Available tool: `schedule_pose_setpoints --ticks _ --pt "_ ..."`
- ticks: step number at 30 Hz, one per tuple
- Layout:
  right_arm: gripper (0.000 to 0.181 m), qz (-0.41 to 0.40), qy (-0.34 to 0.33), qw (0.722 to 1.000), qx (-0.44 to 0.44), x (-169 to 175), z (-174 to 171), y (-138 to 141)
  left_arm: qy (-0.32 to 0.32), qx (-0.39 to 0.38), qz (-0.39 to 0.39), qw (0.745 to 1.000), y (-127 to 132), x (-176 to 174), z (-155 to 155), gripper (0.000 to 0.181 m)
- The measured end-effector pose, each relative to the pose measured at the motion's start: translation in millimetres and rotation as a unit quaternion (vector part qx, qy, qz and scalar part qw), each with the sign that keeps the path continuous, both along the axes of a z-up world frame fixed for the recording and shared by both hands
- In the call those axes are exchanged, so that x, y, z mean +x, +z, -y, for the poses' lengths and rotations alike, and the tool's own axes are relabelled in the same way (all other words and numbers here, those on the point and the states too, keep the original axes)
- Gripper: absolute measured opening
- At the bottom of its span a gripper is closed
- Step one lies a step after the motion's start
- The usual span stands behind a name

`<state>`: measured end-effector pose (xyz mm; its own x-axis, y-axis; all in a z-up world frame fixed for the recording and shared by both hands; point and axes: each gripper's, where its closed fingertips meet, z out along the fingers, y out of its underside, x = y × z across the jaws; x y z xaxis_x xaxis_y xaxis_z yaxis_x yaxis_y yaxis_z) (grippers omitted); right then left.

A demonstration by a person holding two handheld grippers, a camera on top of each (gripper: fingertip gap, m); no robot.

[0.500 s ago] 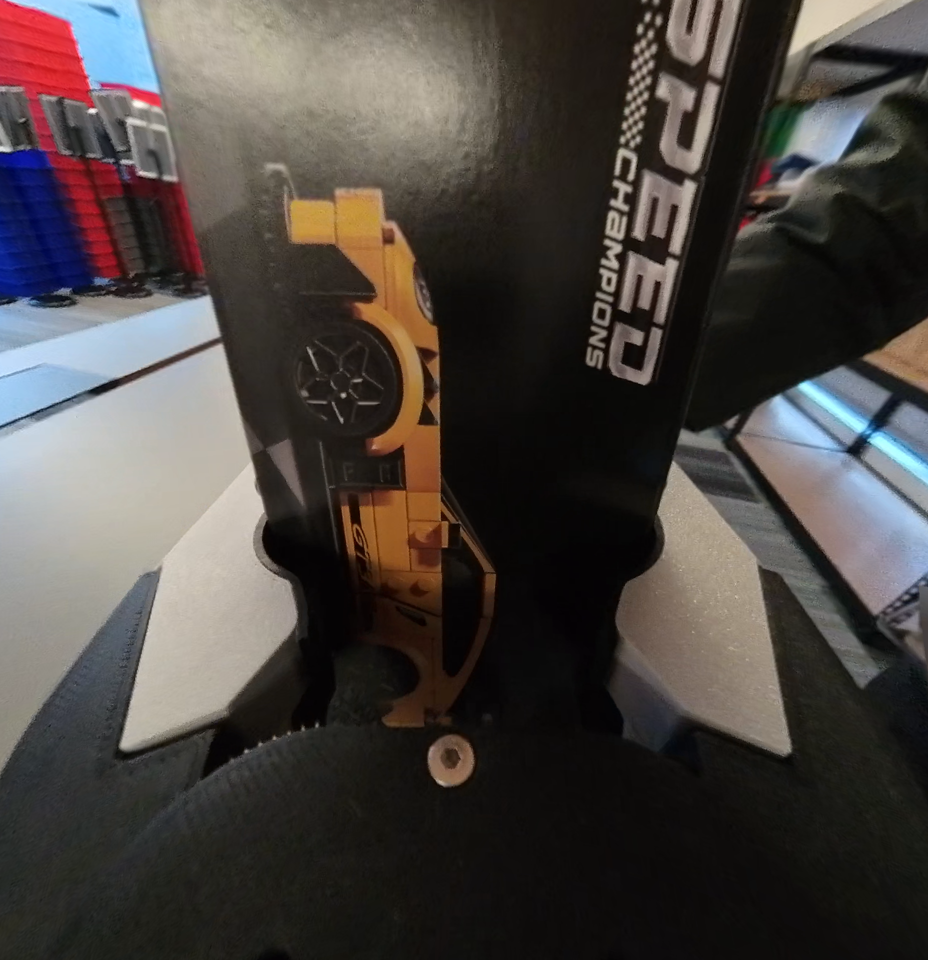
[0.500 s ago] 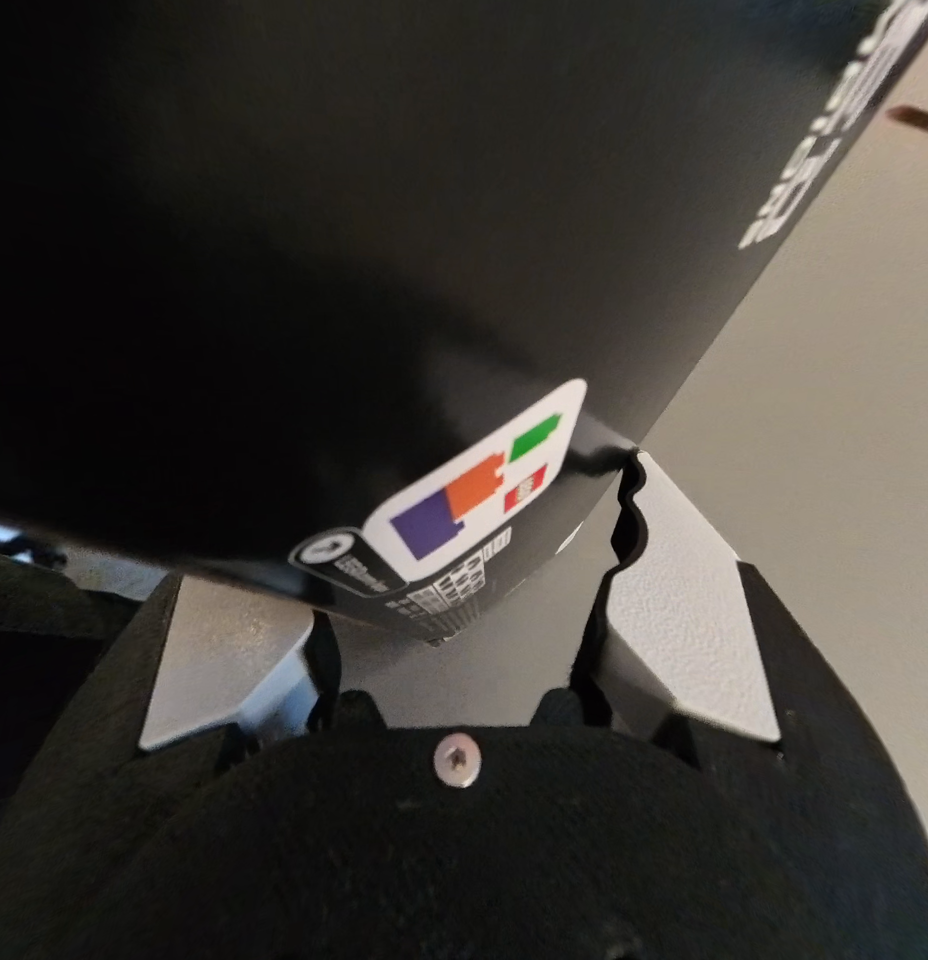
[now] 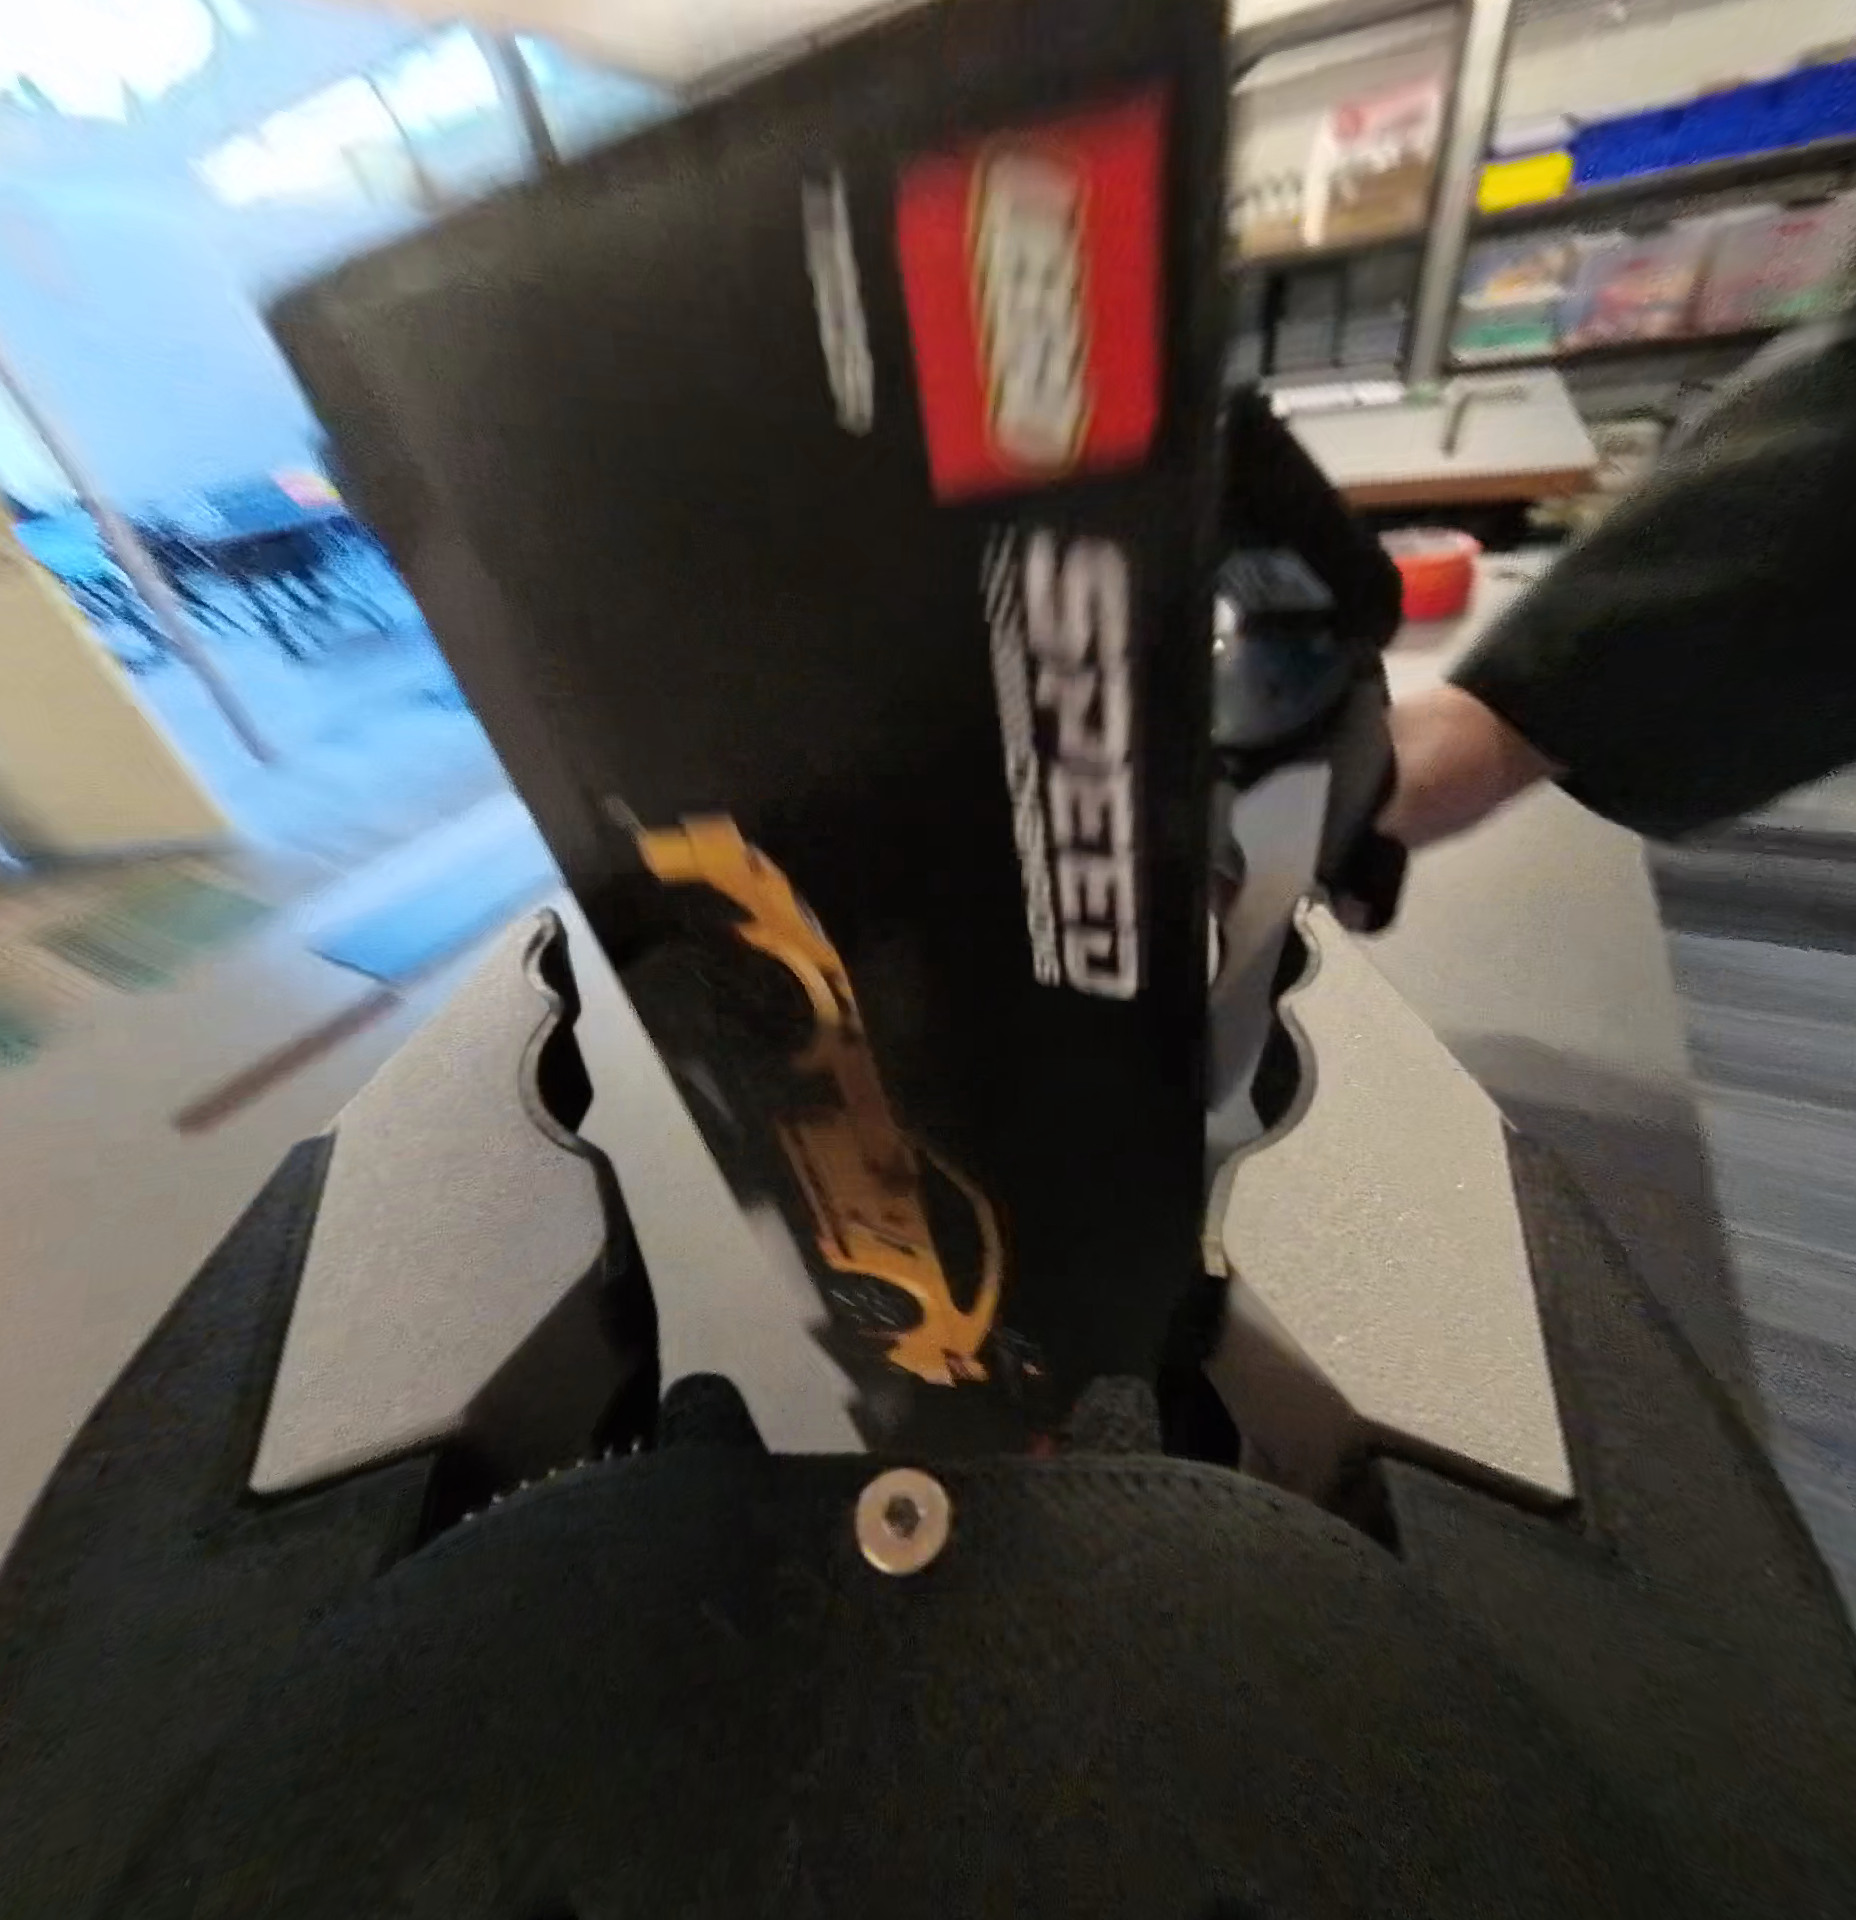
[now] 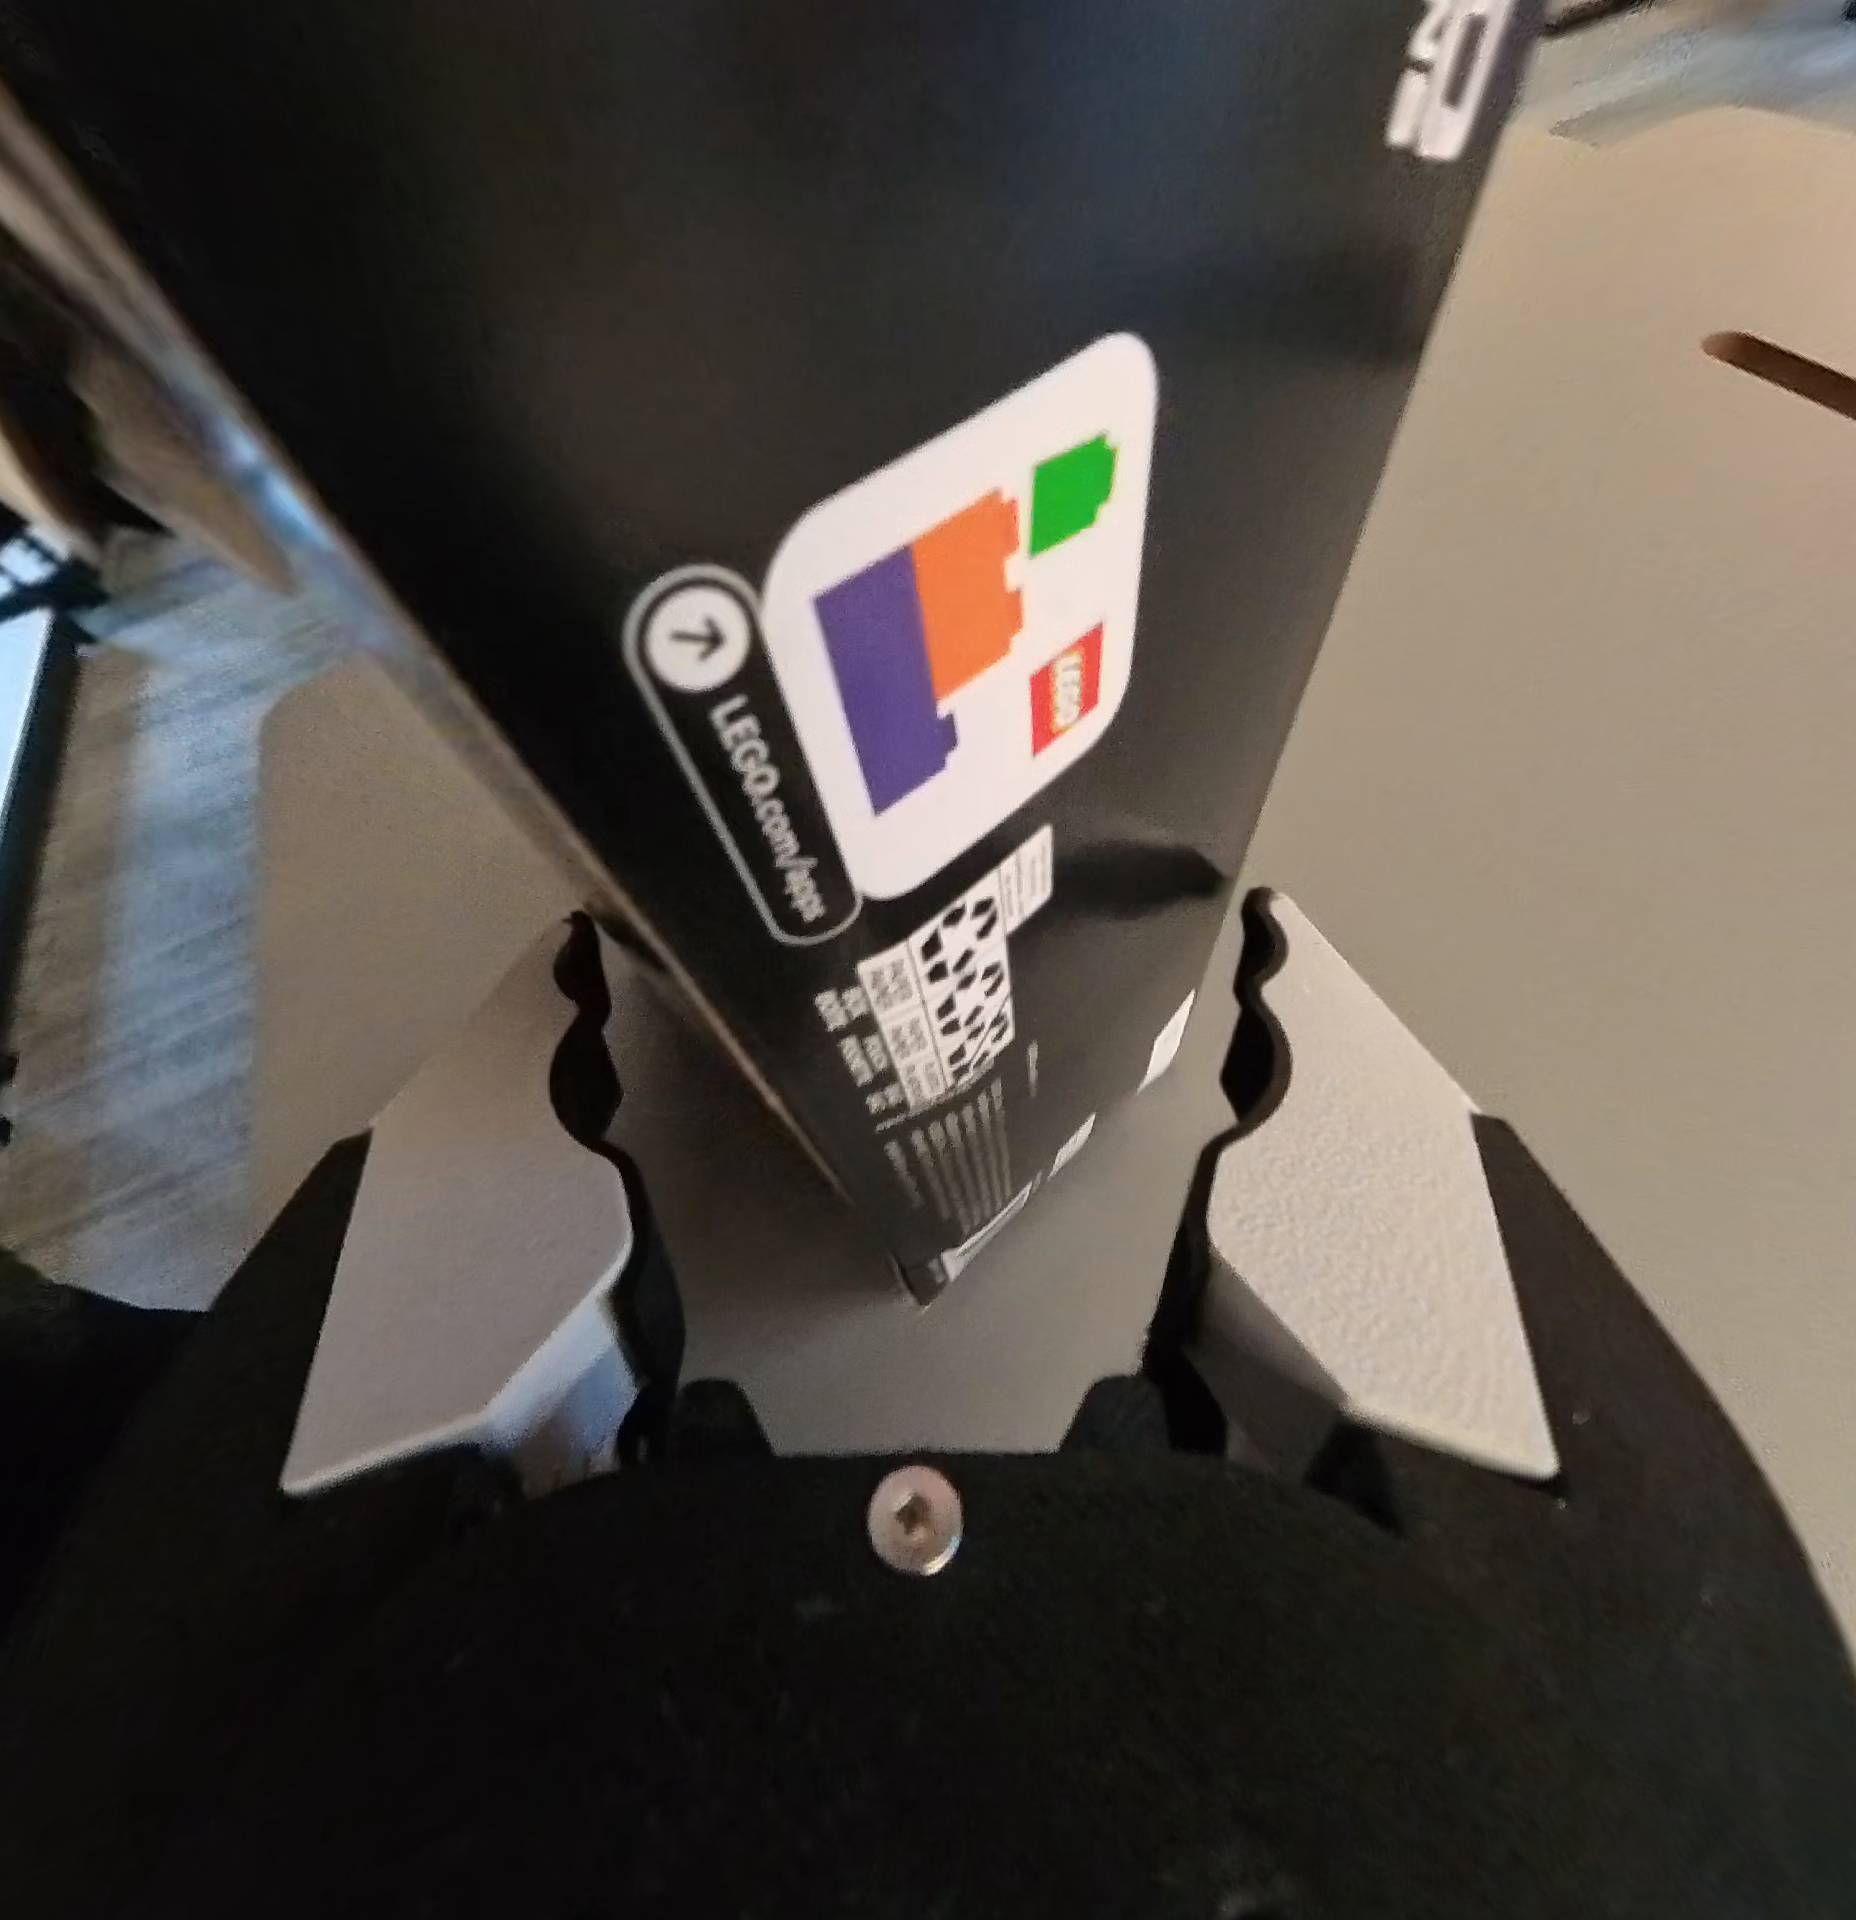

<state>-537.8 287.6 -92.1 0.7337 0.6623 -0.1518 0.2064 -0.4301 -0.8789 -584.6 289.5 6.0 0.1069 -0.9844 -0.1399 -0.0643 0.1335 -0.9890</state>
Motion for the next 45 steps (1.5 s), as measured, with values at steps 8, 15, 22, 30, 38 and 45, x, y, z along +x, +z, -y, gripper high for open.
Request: schedule_pose_setpoints --ticks 8,15,22,30,38,45 --pt "0.096 0.056 -0.129 0.983 0.114 38.7 50.4 121.0 -0.009 0.184 0.02 0.983 122.3 -43.7 34.6 0.082" --pt "0.024 0.221 -0.122 0.934 0.253 9.5 54.9 235.8 -0.026 0.22 -0.12 0.968 107.7 -14.8 47.3 0.041" --pt "0.0 0.057 -0.222 0.968 0.104 9.0 23.0 205.2 0.035 0.149 -0.156 0.976 91.6 -5.3 38.5 0.018" --pt "0.001 -0.02 -0.244 0.966 0.089 10.2 26.4 188.2 0.038 0.104 -0.124 0.986 90.1 -6.3 40.0 0.015" --pt "0.001 -0.004 -0.214 0.969 0.128 12.4 31.0 185.7 0.056 0.008 -0.11 0.992 95.4 -3.2 44.5 0.014" --pt "0.0 -0.056 -0.181 0.975 0.115 15.5 32.0 186.3 0.168 -0.115 -0.03 0.979 118.1 4.0 42.3 0.0"
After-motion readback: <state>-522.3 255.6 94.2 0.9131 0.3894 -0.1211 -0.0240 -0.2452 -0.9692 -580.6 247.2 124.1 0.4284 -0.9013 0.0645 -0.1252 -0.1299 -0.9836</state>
